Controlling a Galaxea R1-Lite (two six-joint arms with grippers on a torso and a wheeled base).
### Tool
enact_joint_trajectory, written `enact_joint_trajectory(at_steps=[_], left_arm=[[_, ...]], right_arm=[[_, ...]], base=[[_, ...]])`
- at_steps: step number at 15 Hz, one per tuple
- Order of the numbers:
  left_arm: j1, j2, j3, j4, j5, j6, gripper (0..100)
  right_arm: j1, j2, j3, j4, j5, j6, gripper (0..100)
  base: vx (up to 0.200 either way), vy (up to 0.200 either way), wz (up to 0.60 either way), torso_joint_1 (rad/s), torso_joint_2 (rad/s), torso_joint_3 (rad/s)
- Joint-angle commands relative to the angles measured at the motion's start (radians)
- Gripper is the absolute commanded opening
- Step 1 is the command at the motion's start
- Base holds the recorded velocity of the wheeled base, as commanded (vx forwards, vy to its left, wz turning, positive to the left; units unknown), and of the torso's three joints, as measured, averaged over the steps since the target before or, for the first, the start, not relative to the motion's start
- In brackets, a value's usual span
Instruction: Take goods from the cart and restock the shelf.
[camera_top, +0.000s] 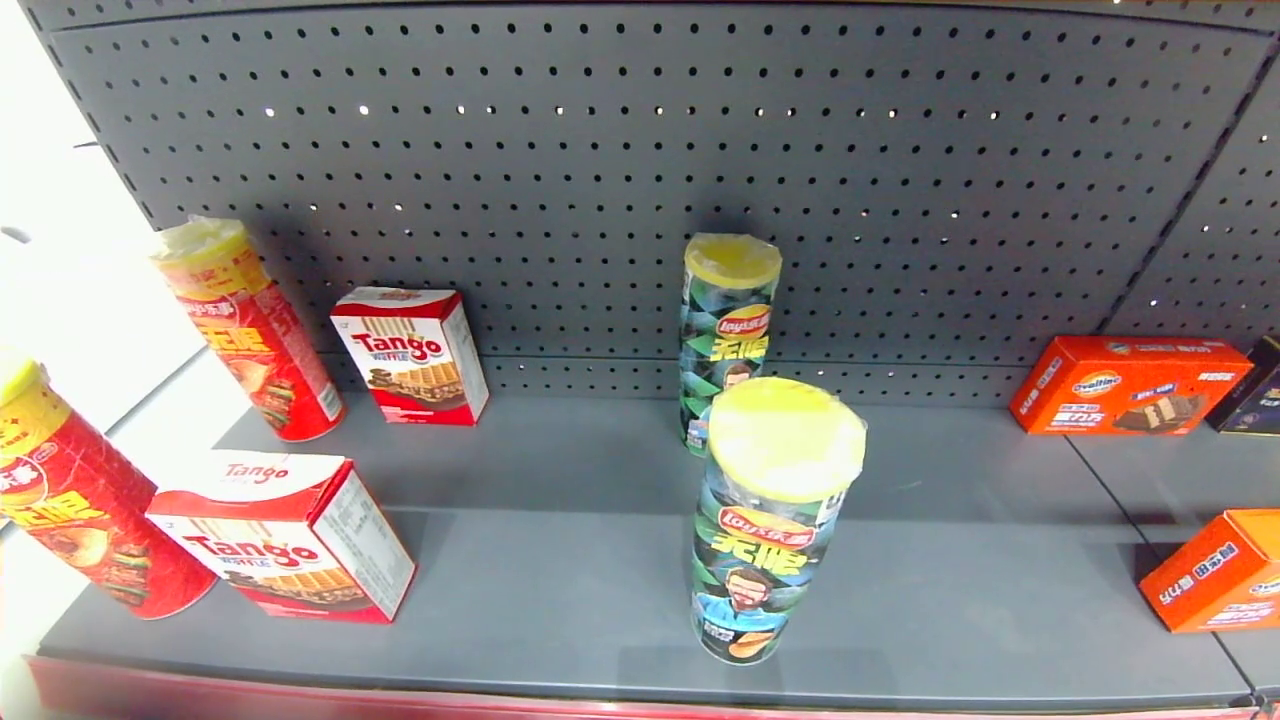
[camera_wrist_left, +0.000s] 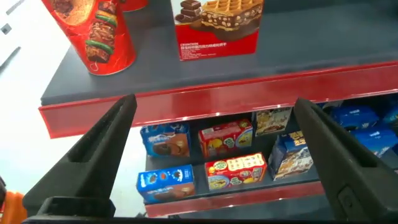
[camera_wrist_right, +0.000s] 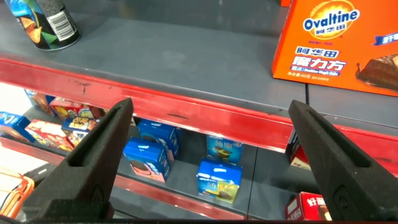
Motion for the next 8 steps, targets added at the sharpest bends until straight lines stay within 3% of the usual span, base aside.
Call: enact_joint_trajectory(at_steps=[1, 3, 5, 8], left_arm=[[0.0, 0.002, 0.0, -0.001, 0.002, -0.004, 100], [0.0, 0.002, 0.0, -0.001, 0.006, -0.008, 100], [-0.001, 0.002, 0.0, 0.003, 0.005, -0.008, 100], [0.0, 0.002, 0.0, 0.001, 0.011, -0.008, 100]], right_arm=[[0.069, 0.001, 0.0, -0.002, 0.017, -0.001, 100], [0.077, 0.001, 0.0, 0.0, 0.013, -0.001, 100], [-0.021, 0.007, -0.003, 0.0, -0.02, -0.024, 100], [-0.02, 0.006, -0.003, 0.0, -0.043, -0.017, 100]], base=[[0.0, 0.0, 0.0, 0.0, 0.0, 0.0], [0.0, 0.0, 0.0, 0.0, 0.0, 0.0], [0.0, 0.0, 0.0, 0.0, 0.0, 0.0], [0.0, 0.0, 0.0, 0.0, 0.0, 0.0]])
